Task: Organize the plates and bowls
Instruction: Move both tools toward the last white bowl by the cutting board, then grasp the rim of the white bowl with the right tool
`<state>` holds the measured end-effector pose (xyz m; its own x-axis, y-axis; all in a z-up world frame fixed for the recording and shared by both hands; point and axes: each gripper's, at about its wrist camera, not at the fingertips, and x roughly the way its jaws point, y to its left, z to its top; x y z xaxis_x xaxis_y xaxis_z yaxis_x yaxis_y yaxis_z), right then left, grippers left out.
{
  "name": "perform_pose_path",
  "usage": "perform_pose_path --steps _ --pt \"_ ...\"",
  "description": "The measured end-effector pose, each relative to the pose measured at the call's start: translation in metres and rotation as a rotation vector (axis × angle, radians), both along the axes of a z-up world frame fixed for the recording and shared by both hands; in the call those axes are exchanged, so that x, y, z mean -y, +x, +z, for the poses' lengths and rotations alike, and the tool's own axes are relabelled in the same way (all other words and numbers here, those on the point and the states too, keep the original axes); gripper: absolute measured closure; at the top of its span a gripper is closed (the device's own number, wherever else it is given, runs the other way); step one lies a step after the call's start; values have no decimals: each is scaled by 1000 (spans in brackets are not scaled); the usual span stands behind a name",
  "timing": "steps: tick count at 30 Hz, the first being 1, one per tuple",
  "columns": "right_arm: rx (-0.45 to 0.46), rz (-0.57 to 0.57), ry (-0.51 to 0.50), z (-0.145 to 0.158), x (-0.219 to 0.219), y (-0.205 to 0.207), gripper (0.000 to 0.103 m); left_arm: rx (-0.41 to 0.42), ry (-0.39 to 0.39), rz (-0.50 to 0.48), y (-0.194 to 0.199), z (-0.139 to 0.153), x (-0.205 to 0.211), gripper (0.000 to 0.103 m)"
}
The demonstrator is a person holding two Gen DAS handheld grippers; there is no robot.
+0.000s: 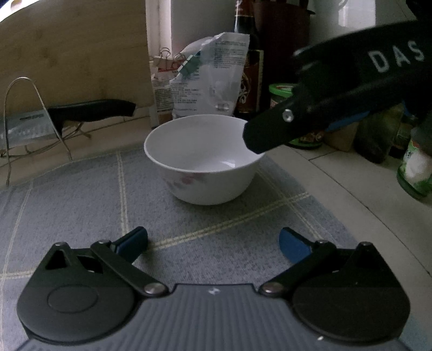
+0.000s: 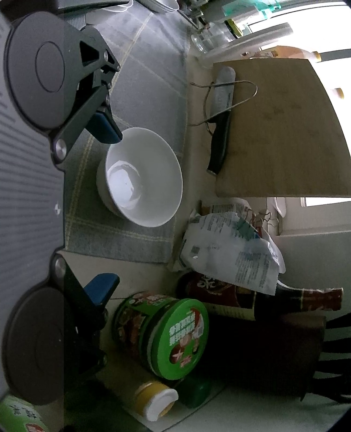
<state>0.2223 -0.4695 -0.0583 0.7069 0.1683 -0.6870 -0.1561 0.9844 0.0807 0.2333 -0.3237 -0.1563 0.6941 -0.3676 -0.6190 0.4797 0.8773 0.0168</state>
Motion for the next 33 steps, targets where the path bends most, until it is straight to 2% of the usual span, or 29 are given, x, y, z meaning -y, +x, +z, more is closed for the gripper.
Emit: perform_pose_path --steps 3,7,16,21,24,27,31,33 --pt "4 14 -6 1 0 4 0 7 21 7 1 3 3 1" --pt "8 55 -10 4 -2 14 0 93 23 13 1 16 7 1" --pt "-21 131 37 -2 0 51 0 111 4 19 15 18 13 1" --pt "-45 164 53 -8 0 68 6 114 -7 17 18 18 12 3" --pt "-58 187 64 -11 -2 76 15 115 -13 20 17 19 11 5" --pt "-65 206 70 -12 -5 83 18 117 -31 18 17 21 9 9" --pt "-67 228 67 -13 -9 88 30 111 -42 11 18 22 8 12" --pt "-67 236 61 -13 -10 90 30 110 -44 8 18 22 9 12"
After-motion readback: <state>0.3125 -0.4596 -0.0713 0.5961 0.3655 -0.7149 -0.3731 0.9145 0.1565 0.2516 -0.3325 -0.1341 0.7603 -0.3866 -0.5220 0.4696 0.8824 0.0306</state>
